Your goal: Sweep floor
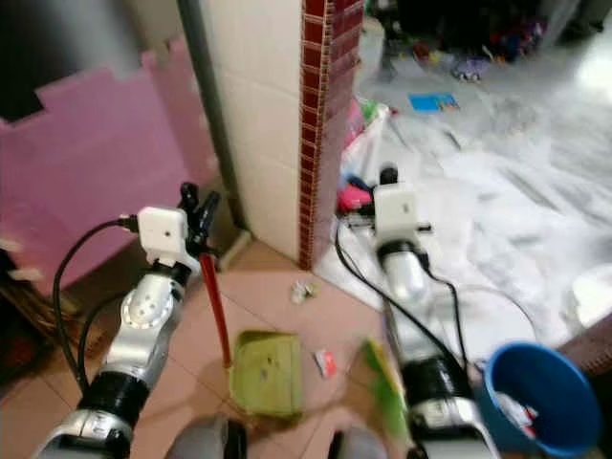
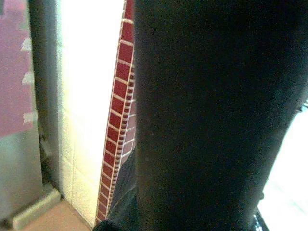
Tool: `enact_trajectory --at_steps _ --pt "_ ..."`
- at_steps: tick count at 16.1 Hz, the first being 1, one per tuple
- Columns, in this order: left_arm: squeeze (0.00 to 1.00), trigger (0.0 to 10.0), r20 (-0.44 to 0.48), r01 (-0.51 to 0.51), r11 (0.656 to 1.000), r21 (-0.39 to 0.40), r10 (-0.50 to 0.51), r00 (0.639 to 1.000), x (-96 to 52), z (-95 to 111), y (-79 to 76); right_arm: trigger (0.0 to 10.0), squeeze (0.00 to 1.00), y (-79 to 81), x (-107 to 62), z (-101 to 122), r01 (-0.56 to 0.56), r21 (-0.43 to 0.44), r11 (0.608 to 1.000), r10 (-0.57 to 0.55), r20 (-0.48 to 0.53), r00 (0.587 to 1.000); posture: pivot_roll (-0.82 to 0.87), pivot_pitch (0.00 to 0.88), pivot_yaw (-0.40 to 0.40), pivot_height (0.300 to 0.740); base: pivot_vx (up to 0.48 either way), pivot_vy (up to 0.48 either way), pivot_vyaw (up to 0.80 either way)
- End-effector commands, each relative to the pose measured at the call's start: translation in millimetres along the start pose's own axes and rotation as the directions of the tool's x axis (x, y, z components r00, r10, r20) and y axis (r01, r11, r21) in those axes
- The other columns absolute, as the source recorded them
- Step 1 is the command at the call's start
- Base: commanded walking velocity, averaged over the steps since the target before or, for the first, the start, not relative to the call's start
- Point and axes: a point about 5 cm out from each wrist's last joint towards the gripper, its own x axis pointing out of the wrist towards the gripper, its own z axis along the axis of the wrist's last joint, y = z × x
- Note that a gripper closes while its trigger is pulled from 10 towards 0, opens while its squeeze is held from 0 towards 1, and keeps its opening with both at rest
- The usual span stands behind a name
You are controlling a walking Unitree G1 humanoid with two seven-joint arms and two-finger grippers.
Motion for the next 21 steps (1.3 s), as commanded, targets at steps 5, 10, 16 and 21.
enact_trajectory --at_steps 5,10,16,21 --pt "0.00 10.0 0.017 -0.054 0.995 0.088 0.052 0.998 1.1 3.1 13.2 10.0 0.00 1.7 8.4 11.7 0.022 0.003 1.000 -0.022 0.049 0.999 -0.01 0.000 0.026 0.740 0.000 0.000 0.00" --pt "0.00 10.0 -0.048 -0.098 0.993 0.061 0.101 0.994 -4.6 -10.8 10.4 10.0 0.00 7.2 6.4 14.5 0.011 0.001 1.000 -0.011 0.083 0.997 -0.01 0.000 0.015 0.740 0.000 0.000 0.00" --pt "0.00 10.0 0.010 -0.251 0.956 0.152 0.252 0.968 -5.3 -17.1 16.9 10.0 0.00 16.3 14.5 23.1 -0.002 0.002 1.000 0.002 0.103 0.995 -0.04 0.053 -0.043 0.740 0.000 0.000 0.00" --pt "0.00 10.0 -0.069 -0.171 0.984 0.052 0.174 0.982 9.1 -26.5 -21.0 10.0 0.00 34.3 13.2 17.5 -0.128 0.097 0.987 0.123 0.048 0.991 -0.11 0.071 -0.064 0.740 0.000 0.000 0.00"
